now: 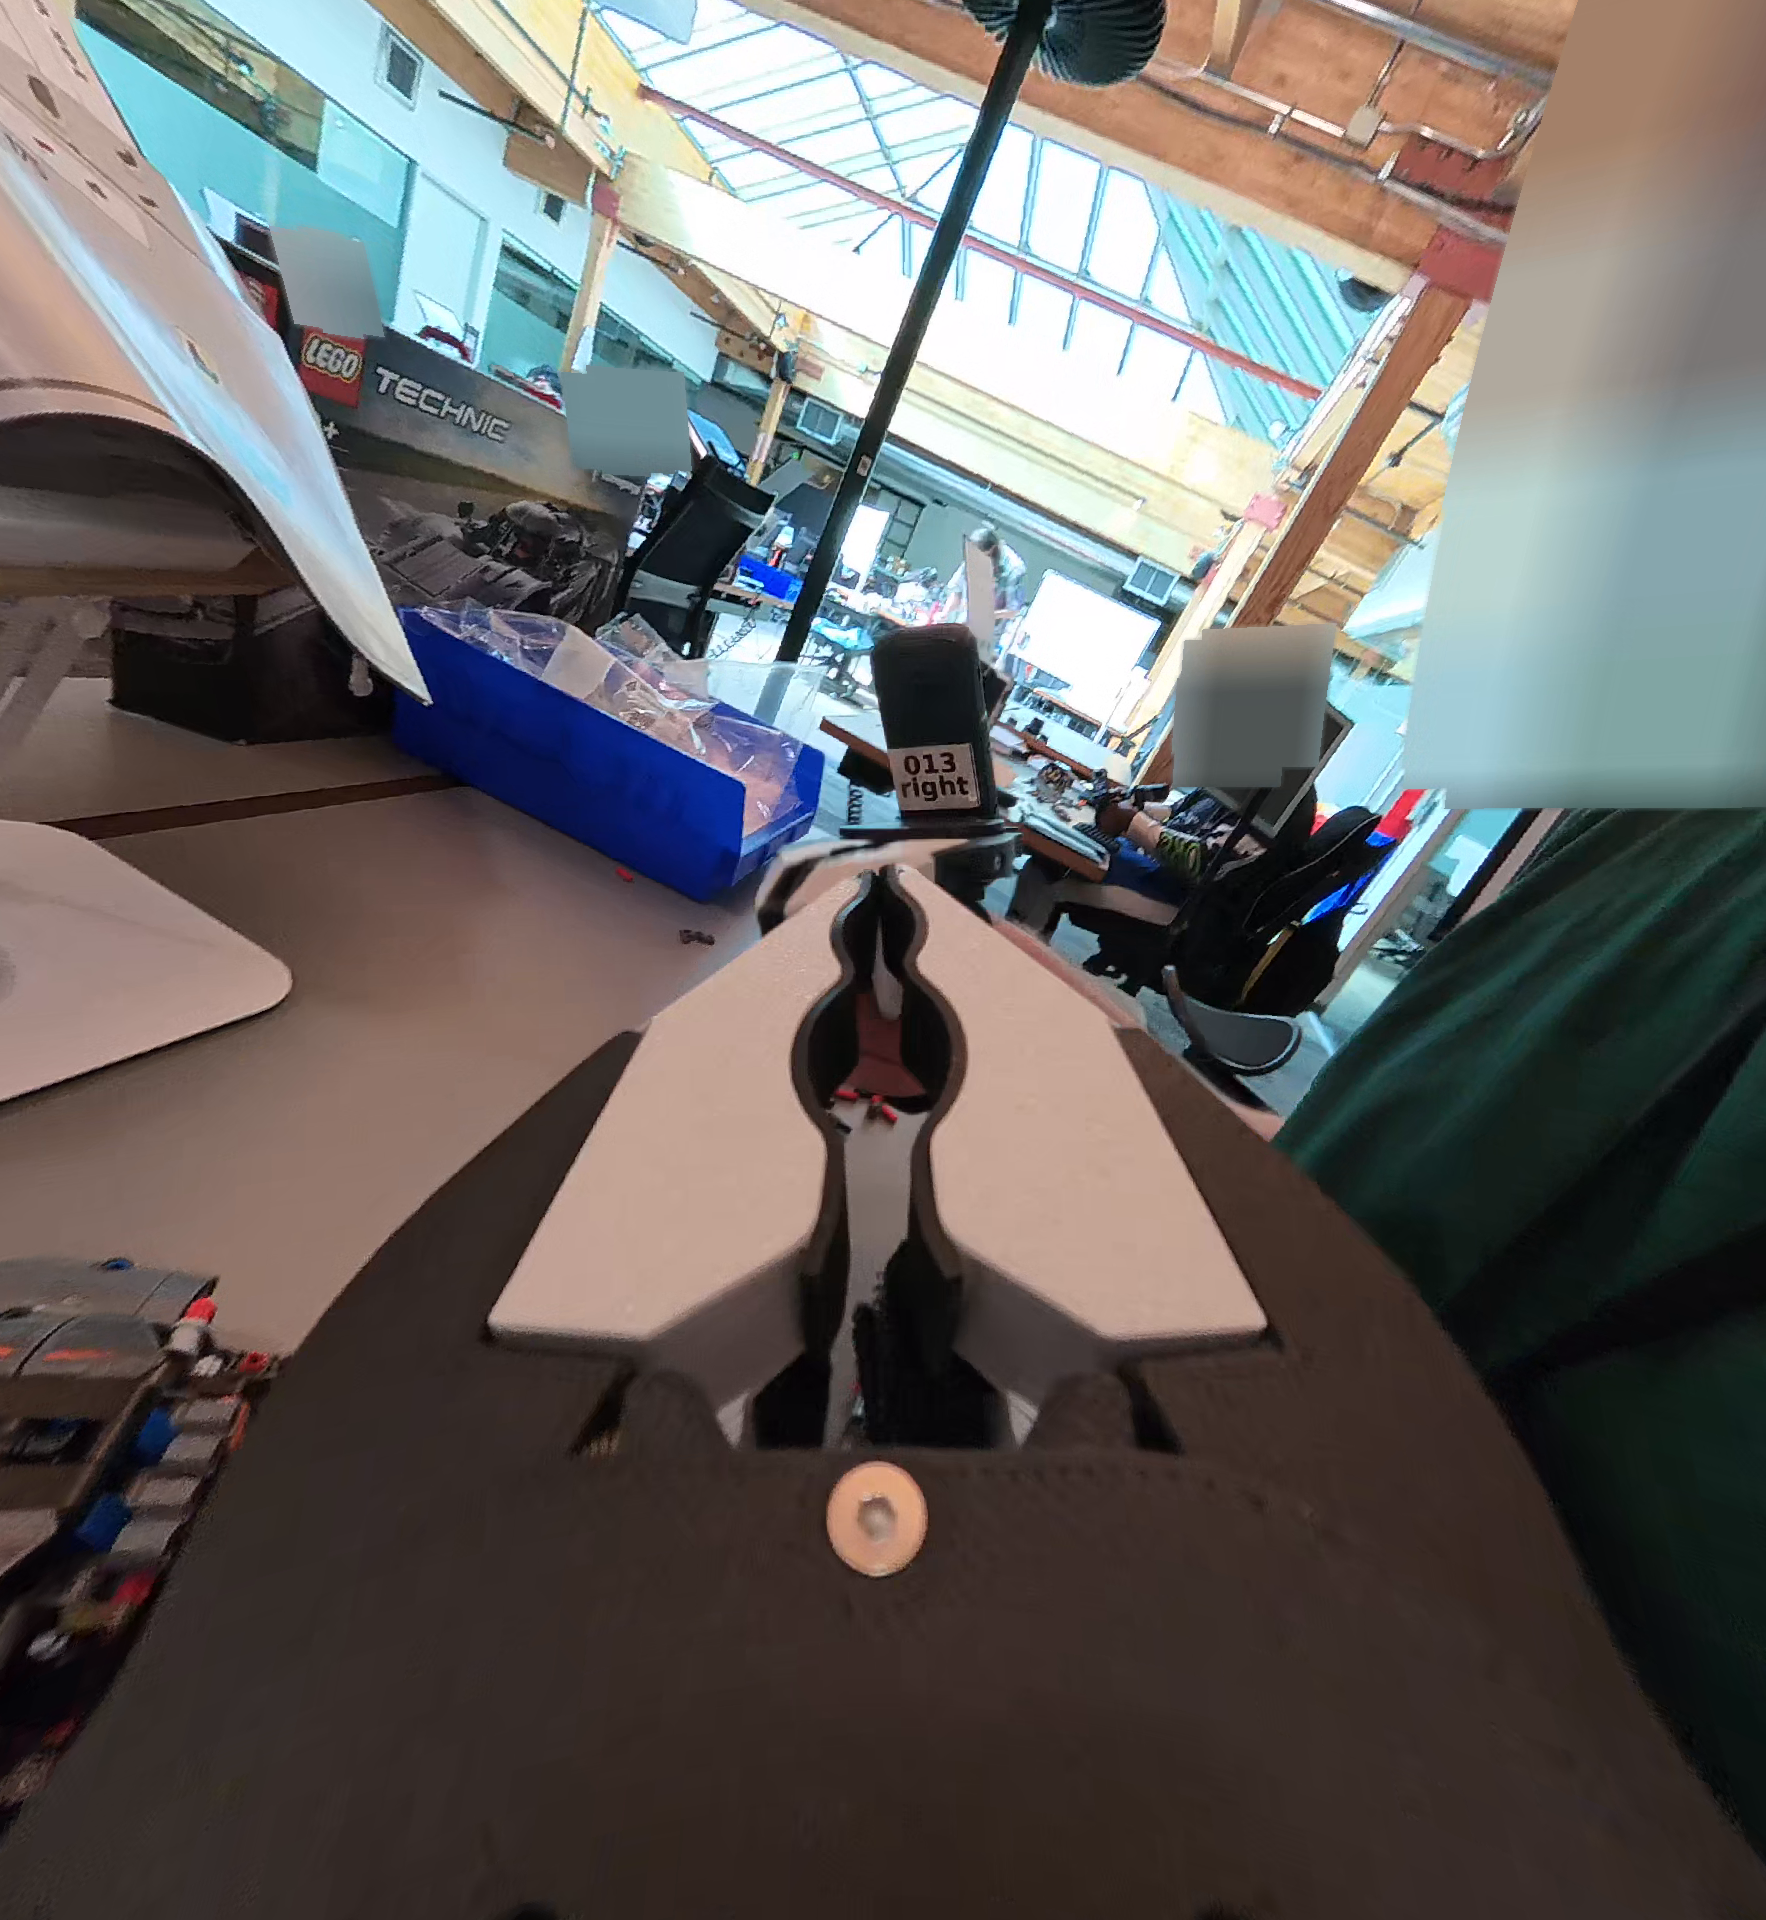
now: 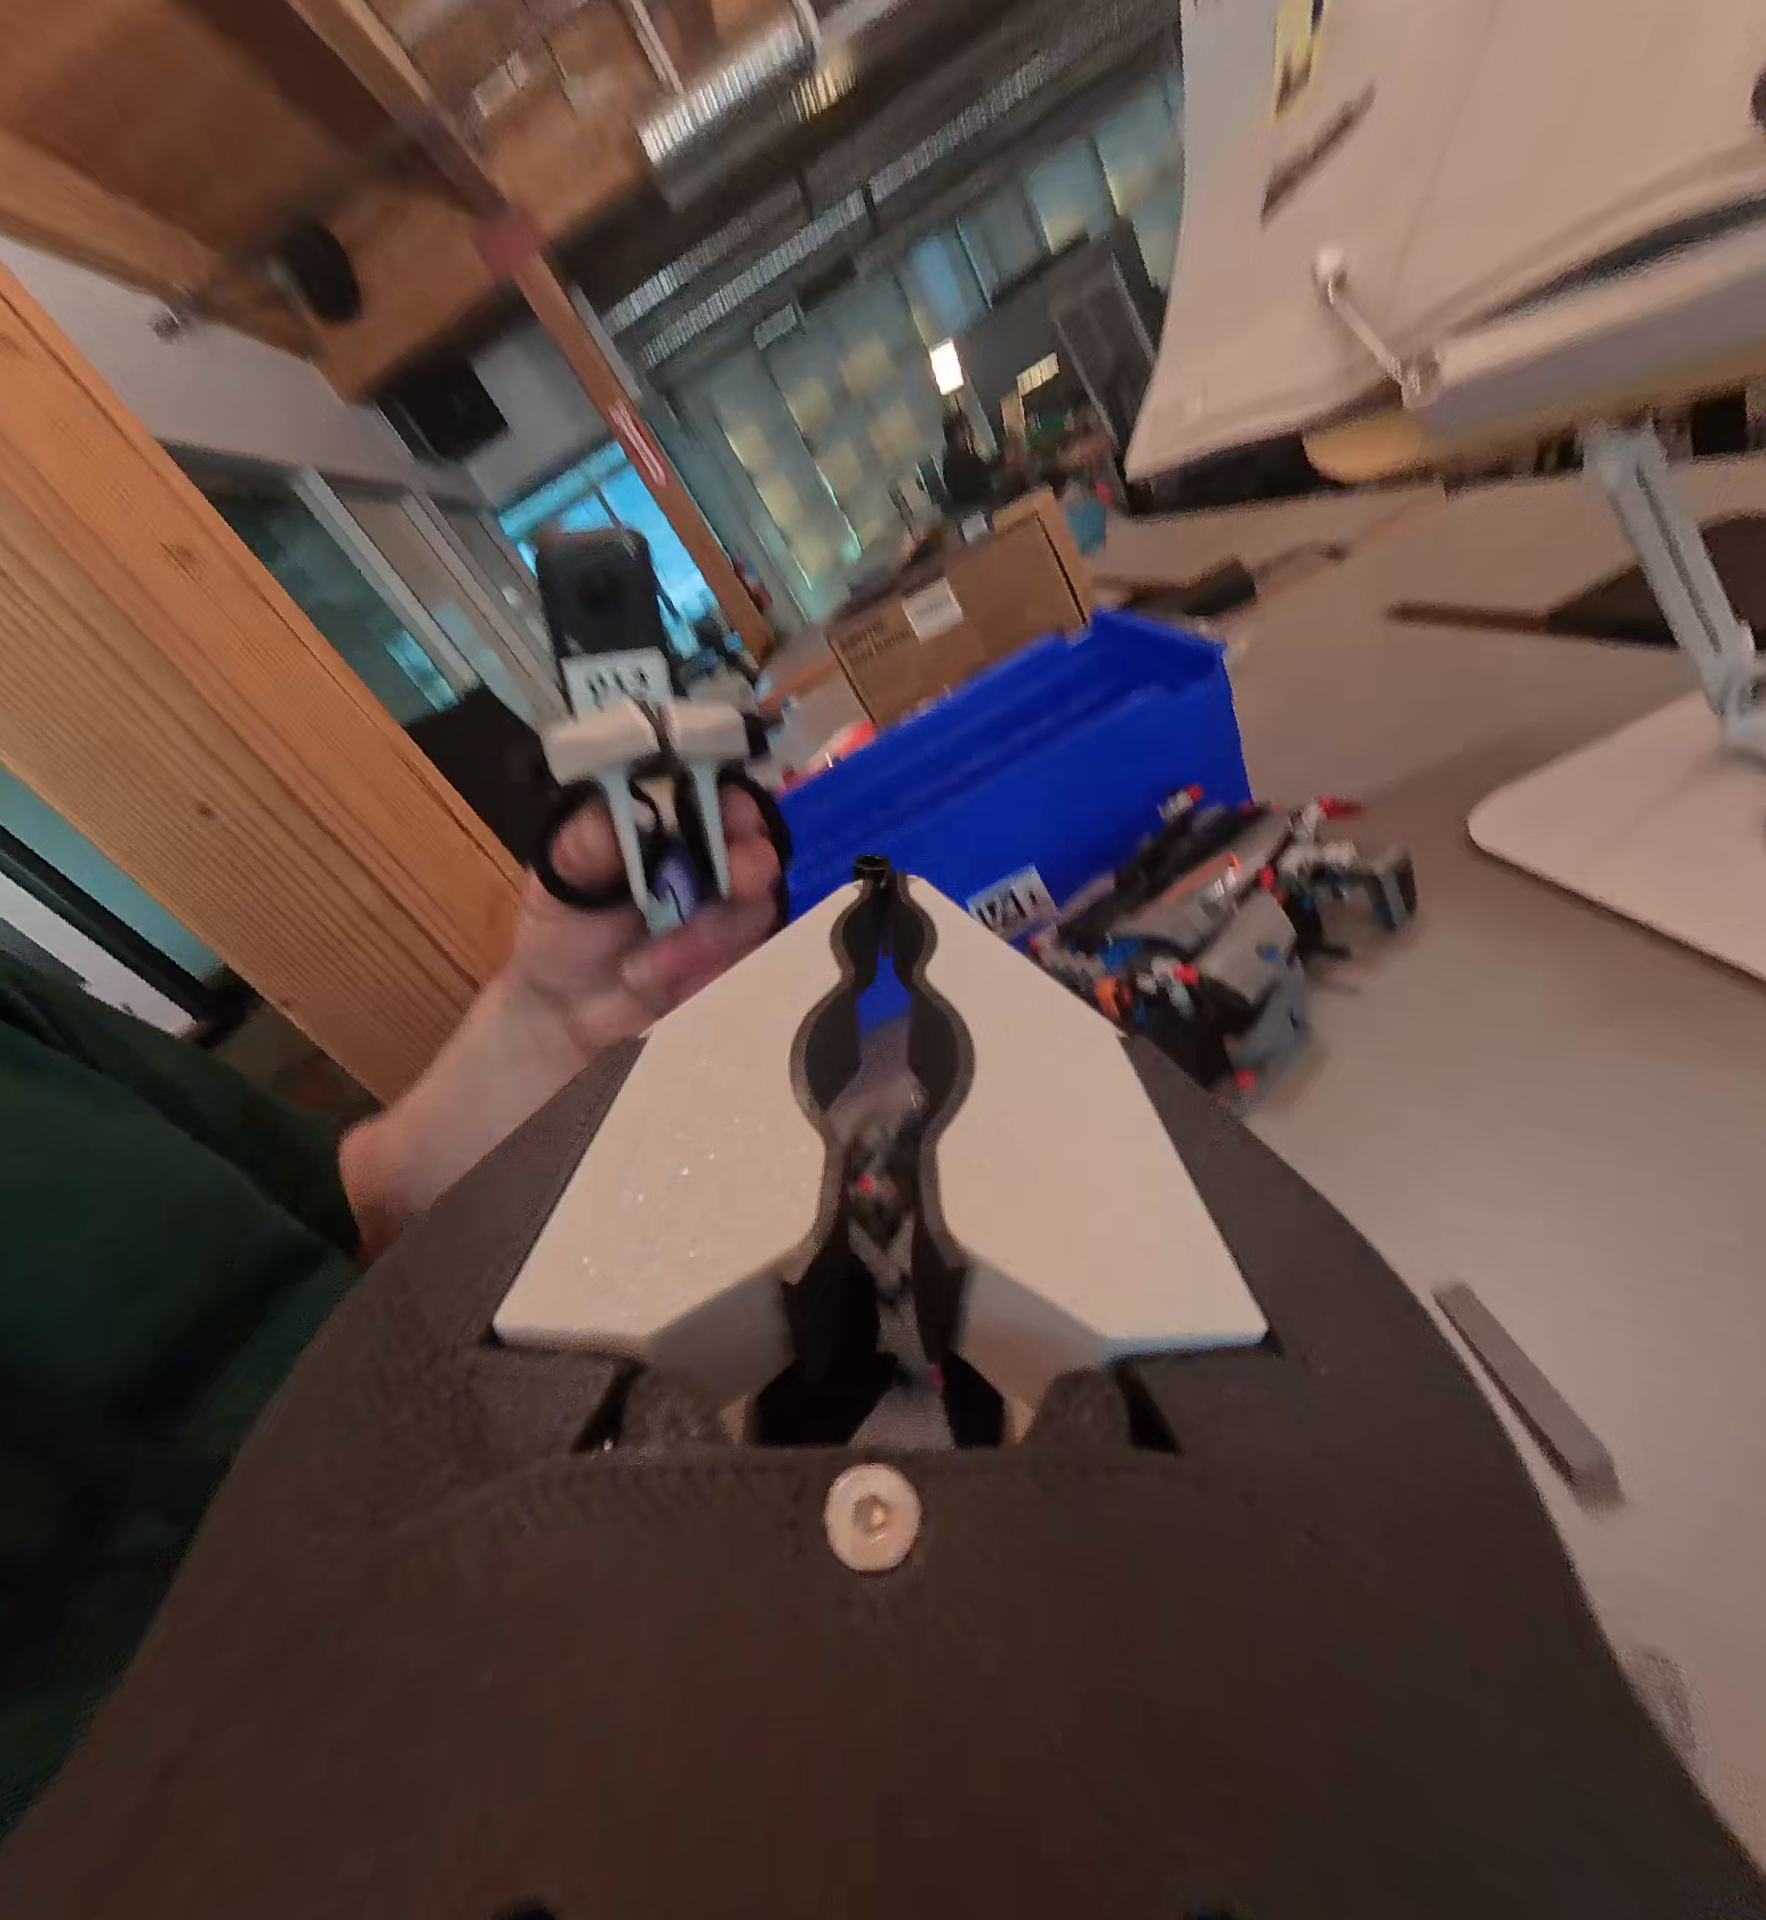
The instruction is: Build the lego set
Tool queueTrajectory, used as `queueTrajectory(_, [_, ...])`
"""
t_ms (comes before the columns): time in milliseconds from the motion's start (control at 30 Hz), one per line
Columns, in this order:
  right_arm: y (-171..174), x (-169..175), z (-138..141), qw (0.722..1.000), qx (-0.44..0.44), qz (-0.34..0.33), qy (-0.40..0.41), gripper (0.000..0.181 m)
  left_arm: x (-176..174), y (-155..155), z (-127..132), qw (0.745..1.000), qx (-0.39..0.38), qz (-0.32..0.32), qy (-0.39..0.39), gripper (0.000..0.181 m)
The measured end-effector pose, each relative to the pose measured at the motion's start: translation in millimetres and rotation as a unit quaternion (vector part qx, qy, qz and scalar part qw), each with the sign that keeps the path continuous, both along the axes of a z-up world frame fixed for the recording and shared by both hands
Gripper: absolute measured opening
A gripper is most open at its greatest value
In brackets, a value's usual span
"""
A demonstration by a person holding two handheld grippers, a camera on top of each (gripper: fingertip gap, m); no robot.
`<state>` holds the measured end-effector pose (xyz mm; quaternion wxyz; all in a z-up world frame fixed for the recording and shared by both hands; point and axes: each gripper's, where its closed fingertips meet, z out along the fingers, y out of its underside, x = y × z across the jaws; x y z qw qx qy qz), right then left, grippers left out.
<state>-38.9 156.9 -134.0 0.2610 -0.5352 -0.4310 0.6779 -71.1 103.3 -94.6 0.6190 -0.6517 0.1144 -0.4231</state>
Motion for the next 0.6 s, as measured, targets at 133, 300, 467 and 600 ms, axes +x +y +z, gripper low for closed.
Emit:
queueTrajectory(133, [-4.9,9.3,-63.5,0.985,0.076,0.032,-0.151,0.0,-11.2,-10.9,-0.9,1.0,-0.003,0.02,0.019,0.0])
queueTrajectory(300, [-11.1,21.9,-112.7,0.956,0.105,0.076,-0.265,0.0,-33.0,-25.4,1.1,0.998,-0.005,0.052,0.032,0.0])
queueTrajectory(467, [-16.2,31.5,-144.1,0.931,0.118,0.104,-0.331,0.0,-53.3,-36.9,0.4,0.996,-0.012,0.082,0.043,0.0])
queueTrajectory(600, [-11.9,38.9,-160.0,0.917,0.137,0.098,-0.362,0.0,-64.9,-41.7,-1.8,0.994,-0.02,0.098,0.048,0.0])
